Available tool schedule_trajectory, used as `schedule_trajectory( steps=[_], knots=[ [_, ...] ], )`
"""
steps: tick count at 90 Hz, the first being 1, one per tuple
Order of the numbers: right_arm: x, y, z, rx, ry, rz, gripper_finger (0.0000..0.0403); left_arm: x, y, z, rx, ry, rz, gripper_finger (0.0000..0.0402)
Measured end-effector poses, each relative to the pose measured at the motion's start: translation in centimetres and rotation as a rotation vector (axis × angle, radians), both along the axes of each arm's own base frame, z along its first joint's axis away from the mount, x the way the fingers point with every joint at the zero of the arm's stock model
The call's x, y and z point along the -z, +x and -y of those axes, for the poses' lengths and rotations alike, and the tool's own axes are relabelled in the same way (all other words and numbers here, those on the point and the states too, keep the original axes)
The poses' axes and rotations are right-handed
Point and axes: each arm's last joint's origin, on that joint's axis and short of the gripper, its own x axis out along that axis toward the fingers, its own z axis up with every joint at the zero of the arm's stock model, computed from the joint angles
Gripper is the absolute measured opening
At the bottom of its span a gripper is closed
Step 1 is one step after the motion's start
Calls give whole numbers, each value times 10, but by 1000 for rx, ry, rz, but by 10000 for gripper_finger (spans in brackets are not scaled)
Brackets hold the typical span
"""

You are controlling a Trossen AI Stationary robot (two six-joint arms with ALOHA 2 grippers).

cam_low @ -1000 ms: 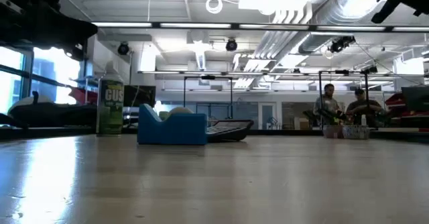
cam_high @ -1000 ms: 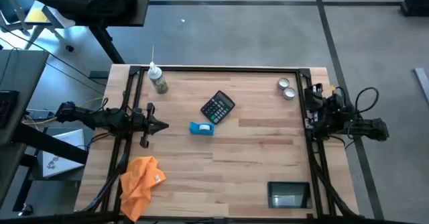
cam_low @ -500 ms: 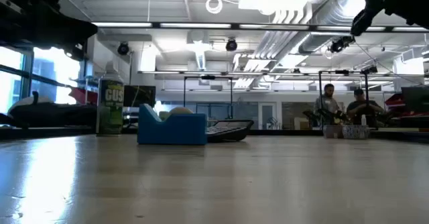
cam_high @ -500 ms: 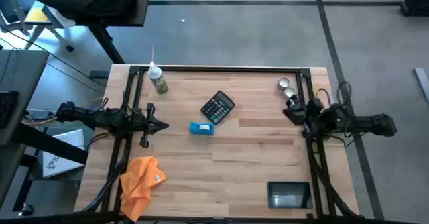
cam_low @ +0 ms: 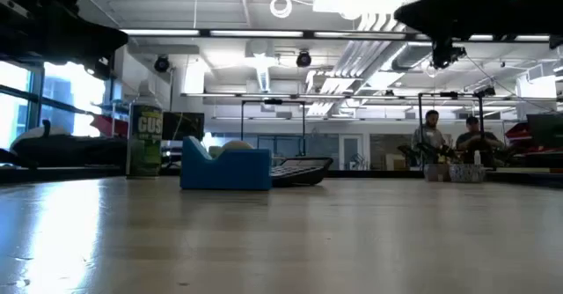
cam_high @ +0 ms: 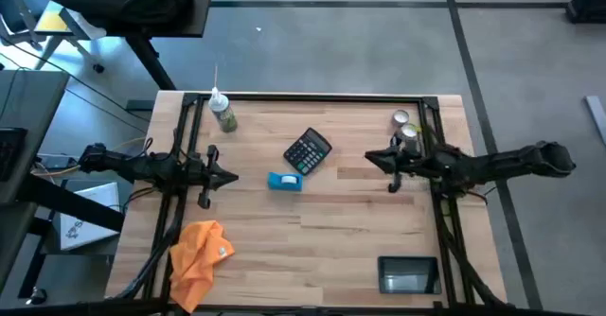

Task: Apply microfiber cloth
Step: Spray the cellphone using the white spray bottle

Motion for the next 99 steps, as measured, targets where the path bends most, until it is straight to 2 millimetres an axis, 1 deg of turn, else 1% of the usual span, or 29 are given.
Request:
schedule_trajectory(
  steps=[7,19,32,43,48,56,61,70,78,88,99],
  knots=[
    [-3,13,1,-59,24,-182,34,0,0,0,0,0,0,0],
    [-11,31,-3,-136,7,-489,85,0,0,0,0,0,0,0],
    [-22,53,-16,-242,-20,-662,139,0,0,0,0,0,0,0],
    [-26,67,-36,-356,-29,-769,168,0,0,0,0,0,0,0],
    [-25,71,-47,-392,-43,-831,175,0,0,0,0,1,0,0],
    [-17,79,-64,-414,-78,-915,176,-1,0,0,-1,13,12,0],
    [-11,85,-73,-433,-95,-948,176,-4,0,0,2,-52,45,0],
    [2,97,-86,-452,-98,-1004,176,-12,-1,0,21,-236,117,0],
    [10,105,-97,-471,-66,-1081,176,-17,-2,-1,22,-284,174,0],
    [11,105,-109,-486,-17,-1224,176,-25,-4,-3,-24,-298,263,0],
    [3,91,-126,-407,-1,-1375,175,-31,-6,-3,-7,-311,325,0]
  ],
)
